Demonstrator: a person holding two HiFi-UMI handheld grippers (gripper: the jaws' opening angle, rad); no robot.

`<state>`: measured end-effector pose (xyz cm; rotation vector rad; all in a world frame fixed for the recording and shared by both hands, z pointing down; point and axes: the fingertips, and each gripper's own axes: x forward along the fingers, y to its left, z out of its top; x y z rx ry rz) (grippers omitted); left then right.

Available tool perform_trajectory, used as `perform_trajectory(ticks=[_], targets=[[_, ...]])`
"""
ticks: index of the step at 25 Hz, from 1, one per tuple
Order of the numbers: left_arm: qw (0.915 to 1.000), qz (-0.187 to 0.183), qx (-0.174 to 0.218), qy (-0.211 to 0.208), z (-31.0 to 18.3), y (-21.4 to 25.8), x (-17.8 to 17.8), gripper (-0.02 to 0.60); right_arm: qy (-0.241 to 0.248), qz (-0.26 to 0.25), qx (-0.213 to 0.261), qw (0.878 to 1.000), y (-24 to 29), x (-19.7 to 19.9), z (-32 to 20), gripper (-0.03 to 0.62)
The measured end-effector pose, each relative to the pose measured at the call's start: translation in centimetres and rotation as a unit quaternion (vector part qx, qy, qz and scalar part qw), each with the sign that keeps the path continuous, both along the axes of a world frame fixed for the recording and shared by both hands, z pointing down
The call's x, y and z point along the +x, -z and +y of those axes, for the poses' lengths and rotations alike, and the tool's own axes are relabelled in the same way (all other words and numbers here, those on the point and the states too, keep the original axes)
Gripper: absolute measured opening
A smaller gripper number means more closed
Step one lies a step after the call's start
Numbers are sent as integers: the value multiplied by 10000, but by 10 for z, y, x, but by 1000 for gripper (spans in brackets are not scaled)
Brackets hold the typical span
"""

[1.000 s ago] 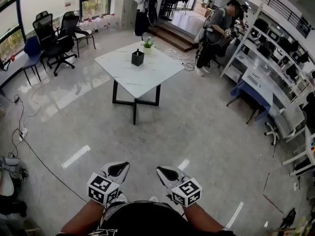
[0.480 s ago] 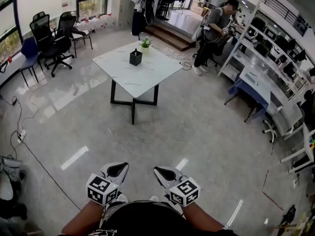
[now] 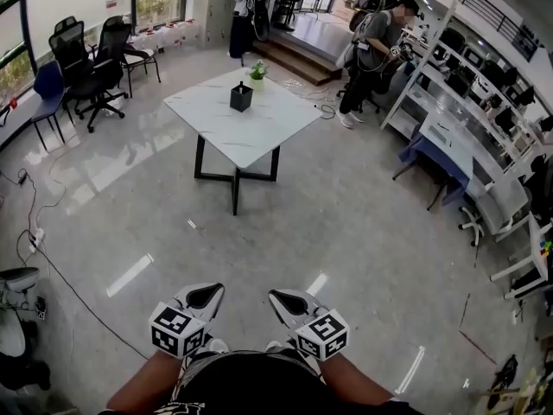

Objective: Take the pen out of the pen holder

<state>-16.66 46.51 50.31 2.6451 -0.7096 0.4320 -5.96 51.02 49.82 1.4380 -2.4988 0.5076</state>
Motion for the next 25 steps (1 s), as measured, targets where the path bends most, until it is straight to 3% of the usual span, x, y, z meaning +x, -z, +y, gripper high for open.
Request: perform_trajectory(ticks=[14, 25], targets=[[9995, -67, 11, -311, -7, -13, -39, 57, -143, -27, -96, 9998, -13, -50, -7, 0], [9996, -2, -101, -256, -24, -22, -33, 57, -181, -121, -131, 9997, -18, -43, -36, 0]])
